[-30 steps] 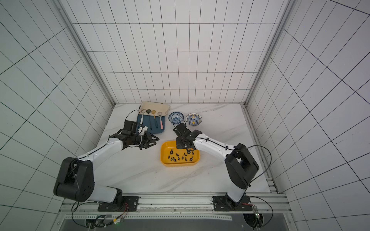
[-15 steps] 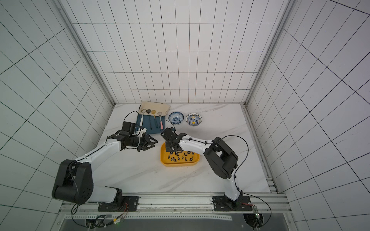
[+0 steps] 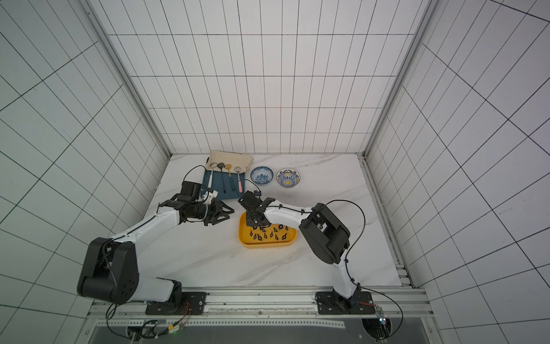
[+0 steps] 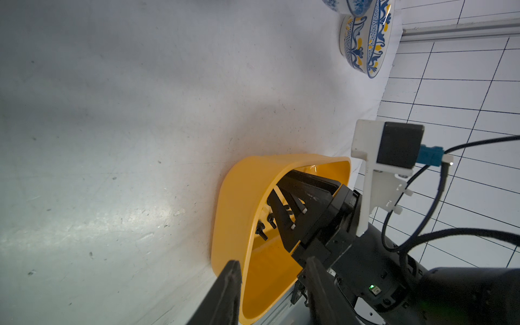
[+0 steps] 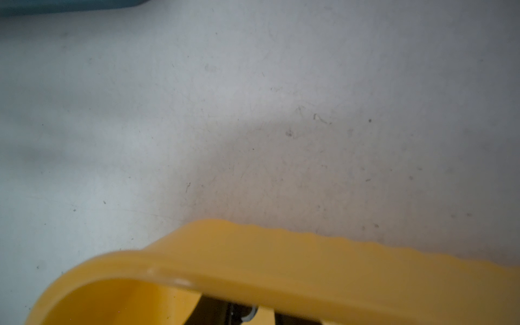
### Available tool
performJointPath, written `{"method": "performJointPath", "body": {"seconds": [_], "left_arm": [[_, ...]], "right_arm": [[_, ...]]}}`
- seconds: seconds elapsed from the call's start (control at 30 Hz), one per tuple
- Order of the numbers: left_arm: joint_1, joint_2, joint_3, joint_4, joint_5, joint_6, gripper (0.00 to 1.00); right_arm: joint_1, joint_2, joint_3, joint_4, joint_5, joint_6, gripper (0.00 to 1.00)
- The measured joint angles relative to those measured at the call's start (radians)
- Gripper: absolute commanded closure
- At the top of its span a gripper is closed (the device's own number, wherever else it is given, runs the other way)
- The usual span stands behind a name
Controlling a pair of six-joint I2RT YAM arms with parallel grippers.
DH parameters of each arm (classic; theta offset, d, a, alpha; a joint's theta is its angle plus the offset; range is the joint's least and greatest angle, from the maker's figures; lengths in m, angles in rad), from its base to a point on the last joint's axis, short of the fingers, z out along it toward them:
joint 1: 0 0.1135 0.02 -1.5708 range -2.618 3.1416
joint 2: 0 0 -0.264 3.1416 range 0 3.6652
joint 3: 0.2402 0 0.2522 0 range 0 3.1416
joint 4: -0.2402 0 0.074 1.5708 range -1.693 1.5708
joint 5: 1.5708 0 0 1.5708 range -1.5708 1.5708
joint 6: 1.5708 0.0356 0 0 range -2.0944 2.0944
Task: Take out the wing nut from the storage box
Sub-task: Pick up the wing nut from the storage box.
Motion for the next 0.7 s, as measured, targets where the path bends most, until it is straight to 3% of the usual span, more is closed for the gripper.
{"method": "performJointPath", "body": {"seconds": [0.2,0.7], "left_arm": [[0.0,0.0,0.0,0.0,0.0,0.0,0.59],[0.0,0.0,0.0,0.0,-0.001,0.005,0.59]], "right_arm": [[0.01,0.014,0.0,0.001,-0.003,0.005,0.77],[0.013,0.024,0.0,0.008,-0.002,0.01,0.96]]}}
